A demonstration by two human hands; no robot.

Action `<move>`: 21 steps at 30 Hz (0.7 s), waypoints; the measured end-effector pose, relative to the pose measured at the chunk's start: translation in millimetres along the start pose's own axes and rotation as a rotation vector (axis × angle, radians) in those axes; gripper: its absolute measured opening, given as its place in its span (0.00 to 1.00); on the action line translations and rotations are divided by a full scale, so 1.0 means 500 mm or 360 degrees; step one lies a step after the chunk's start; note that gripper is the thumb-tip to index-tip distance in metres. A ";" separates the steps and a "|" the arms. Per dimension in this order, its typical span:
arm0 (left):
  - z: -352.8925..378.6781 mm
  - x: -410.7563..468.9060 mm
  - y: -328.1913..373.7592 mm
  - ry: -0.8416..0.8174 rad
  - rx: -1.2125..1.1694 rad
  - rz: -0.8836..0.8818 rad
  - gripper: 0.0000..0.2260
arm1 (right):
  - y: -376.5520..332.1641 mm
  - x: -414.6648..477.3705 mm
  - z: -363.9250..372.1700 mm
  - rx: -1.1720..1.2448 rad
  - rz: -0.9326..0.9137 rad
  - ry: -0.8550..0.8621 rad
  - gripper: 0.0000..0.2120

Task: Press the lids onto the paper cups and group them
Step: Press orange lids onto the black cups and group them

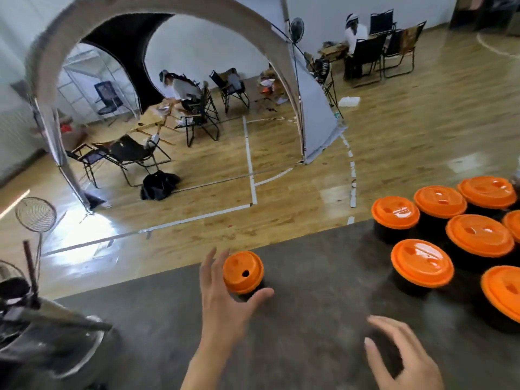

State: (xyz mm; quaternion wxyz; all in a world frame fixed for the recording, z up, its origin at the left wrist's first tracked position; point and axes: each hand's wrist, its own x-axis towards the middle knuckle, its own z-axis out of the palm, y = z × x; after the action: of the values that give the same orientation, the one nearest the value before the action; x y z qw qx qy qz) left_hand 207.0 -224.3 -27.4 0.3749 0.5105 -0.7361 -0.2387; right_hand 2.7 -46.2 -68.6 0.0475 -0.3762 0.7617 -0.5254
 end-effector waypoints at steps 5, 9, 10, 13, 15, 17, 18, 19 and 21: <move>0.018 -0.023 -0.015 -0.0195 -0.0429 -0.0022 0.36 | -0.046 -0.014 0.061 0.0296 0.0083 -0.0588 0.16; 0.053 -0.079 0.050 -0.0349 -0.0876 -0.0033 0.36 | -0.106 0.002 0.086 0.1471 0.1112 -0.0977 0.15; 0.059 -0.085 0.064 -0.0345 -0.0917 -0.0041 0.35 | -0.113 0.006 0.082 0.1636 0.1207 -0.0944 0.20; 0.063 -0.096 0.081 -0.0387 -0.0869 -0.0043 0.33 | -0.118 0.011 0.050 0.1589 0.1097 -0.0626 0.24; 0.062 -0.104 0.075 -0.0466 -0.0819 0.0032 0.37 | -0.107 0.014 0.019 0.1126 0.0720 -0.0391 0.27; 0.066 -0.115 0.072 -0.0617 -0.0762 0.0101 0.42 | -0.099 0.021 -0.012 0.0616 0.0231 -0.0322 0.32; 0.070 -0.122 0.074 -0.0683 -0.0713 0.0141 0.42 | -0.097 0.024 -0.020 0.0382 0.0028 -0.0350 0.34; 0.076 -0.129 0.076 -0.0721 -0.0682 0.0179 0.39 | -0.100 0.024 -0.024 0.0166 -0.0125 -0.0414 0.35; 0.090 -0.144 0.084 -0.0728 -0.0704 0.0154 0.33 | -0.108 0.018 -0.025 -0.0150 -0.0332 -0.0494 0.37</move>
State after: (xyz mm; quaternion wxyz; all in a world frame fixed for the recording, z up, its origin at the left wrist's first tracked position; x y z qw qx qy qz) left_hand 161.4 -143.4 -45.8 0.3126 0.3143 -0.7549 -0.4835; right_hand 18.7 -50.9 -15.0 0.0920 -0.5314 0.7259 -0.4268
